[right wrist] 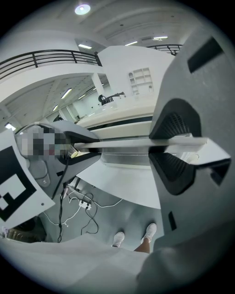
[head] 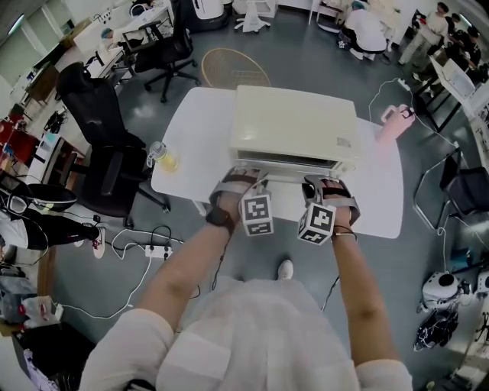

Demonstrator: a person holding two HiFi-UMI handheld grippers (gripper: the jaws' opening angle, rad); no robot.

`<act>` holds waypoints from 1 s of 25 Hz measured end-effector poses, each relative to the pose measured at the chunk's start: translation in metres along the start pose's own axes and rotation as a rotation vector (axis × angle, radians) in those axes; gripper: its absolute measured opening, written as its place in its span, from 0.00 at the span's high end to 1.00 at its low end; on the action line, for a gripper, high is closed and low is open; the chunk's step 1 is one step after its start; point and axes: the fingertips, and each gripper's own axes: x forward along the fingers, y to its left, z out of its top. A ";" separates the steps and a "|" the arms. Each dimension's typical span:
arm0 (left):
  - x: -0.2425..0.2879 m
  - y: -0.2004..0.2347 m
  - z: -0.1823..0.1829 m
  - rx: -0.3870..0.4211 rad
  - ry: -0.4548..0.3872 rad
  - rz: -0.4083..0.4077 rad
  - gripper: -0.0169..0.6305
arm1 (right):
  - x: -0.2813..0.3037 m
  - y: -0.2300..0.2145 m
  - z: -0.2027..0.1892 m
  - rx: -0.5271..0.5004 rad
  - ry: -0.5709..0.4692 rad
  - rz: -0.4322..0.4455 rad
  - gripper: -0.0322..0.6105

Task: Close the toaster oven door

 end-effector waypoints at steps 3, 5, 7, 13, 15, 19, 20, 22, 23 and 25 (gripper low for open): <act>0.003 0.005 0.001 -0.002 -0.002 0.002 0.82 | 0.003 -0.005 -0.002 0.002 -0.003 -0.005 0.80; 0.005 0.007 0.003 -0.004 0.000 0.004 0.82 | 0.003 -0.007 -0.004 0.004 -0.006 -0.005 0.80; 0.005 0.009 0.004 -0.004 0.003 0.005 0.82 | 0.003 -0.009 -0.005 0.004 -0.008 -0.007 0.80; 0.009 0.017 0.003 -0.004 0.005 0.007 0.82 | 0.007 -0.018 -0.003 0.002 -0.011 -0.011 0.79; 0.010 0.019 0.003 -0.003 0.006 0.008 0.82 | 0.008 -0.018 -0.004 0.005 -0.010 -0.006 0.79; 0.012 0.022 0.003 -0.001 0.006 0.011 0.81 | 0.010 -0.020 -0.005 0.007 -0.007 -0.002 0.79; 0.012 0.023 0.003 -0.001 0.006 0.012 0.81 | 0.010 -0.021 -0.004 0.005 -0.007 -0.005 0.79; 0.014 0.025 0.003 0.001 0.007 0.015 0.81 | 0.012 -0.024 -0.005 0.000 -0.005 -0.009 0.79; 0.015 0.026 0.002 0.002 0.008 0.015 0.81 | 0.013 -0.025 -0.005 -0.001 -0.004 -0.011 0.79; 0.016 0.027 0.002 0.003 0.010 0.014 0.81 | 0.014 -0.027 -0.005 -0.002 -0.003 -0.015 0.79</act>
